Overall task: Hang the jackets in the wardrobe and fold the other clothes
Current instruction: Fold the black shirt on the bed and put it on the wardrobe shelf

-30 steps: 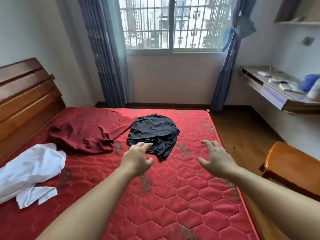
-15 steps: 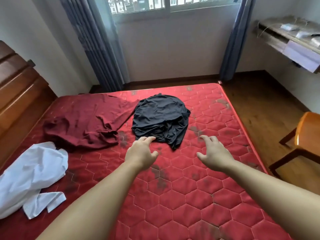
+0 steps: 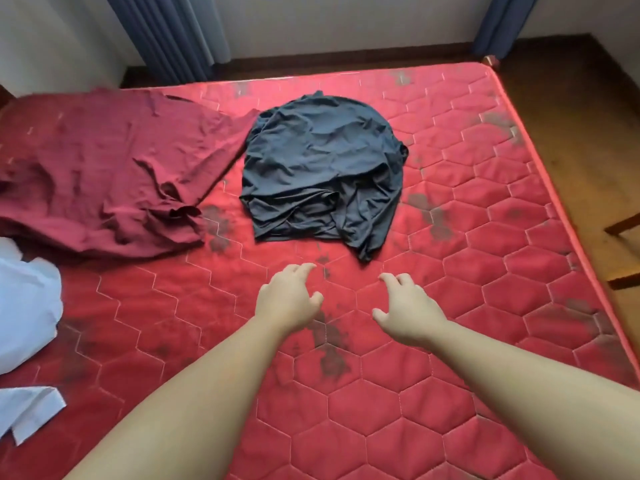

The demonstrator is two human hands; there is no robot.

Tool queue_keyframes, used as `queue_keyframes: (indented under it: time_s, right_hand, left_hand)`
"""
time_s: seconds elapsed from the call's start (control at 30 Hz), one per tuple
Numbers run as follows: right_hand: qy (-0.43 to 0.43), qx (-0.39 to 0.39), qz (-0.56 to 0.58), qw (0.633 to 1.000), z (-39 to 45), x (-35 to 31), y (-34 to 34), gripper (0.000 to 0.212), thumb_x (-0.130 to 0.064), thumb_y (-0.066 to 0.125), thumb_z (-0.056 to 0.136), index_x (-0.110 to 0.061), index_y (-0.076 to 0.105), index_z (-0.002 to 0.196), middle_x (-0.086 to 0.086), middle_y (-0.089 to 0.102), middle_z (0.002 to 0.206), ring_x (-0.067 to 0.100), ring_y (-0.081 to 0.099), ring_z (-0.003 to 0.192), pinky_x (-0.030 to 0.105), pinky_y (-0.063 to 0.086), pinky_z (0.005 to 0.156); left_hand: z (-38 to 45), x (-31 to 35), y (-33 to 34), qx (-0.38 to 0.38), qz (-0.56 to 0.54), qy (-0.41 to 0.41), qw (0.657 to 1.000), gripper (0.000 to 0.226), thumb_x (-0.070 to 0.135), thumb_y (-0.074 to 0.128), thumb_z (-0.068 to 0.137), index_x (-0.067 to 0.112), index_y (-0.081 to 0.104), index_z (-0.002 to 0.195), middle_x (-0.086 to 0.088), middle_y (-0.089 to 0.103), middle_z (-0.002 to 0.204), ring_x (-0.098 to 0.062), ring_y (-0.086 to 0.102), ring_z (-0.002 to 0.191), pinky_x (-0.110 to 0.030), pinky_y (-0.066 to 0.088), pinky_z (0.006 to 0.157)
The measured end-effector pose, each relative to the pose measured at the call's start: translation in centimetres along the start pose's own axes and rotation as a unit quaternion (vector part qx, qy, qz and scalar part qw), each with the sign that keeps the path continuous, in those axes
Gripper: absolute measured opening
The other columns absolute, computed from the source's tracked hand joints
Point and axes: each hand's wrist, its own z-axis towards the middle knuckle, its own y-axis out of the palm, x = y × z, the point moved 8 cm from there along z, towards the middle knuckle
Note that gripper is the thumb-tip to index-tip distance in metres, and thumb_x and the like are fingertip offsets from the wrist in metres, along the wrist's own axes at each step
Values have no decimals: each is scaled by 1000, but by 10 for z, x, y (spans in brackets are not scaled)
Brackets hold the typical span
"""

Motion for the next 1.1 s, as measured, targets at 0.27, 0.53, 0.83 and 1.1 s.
queue_keyframes:
  time_s: [0.27,0.53,0.83,1.1]
  right_hand:
    - [-12,-5,-59,998,142,0,78,67,-41,54,88,-26,26,147,6,24,152,30,37,133,46,39,101]
    - [0,120,-121,985,256,11,93,65,-32,36,97,-27,6,154,4,1,163,27,9,147,44,26,110]
    - [-74,250,-120,958,269,19,64,29,-19,45,95,-22,54,123,0,57,125,29,51,110,34,39,71]
    - [-1,259,82,962,217,66,71,31,-17,50,86,-28,63,112,15,70,103,41,61,95,39,43,72]
  left_hand:
    - [137,-50,88,-3,35,14,999,63,45,50,92,30,28,149,3,30,155,-18,30,141,-44,31,108]
    - [248,-62,115,69,104,28,992,72,62,32,94,37,-2,153,7,-14,162,-13,-11,149,-50,-4,118]
    - [250,-54,116,231,89,21,969,29,40,44,98,31,54,123,6,53,129,-21,46,119,-40,32,90]
    - [175,-57,145,216,38,81,972,18,26,49,97,20,63,105,1,65,98,-27,53,104,-39,36,84]
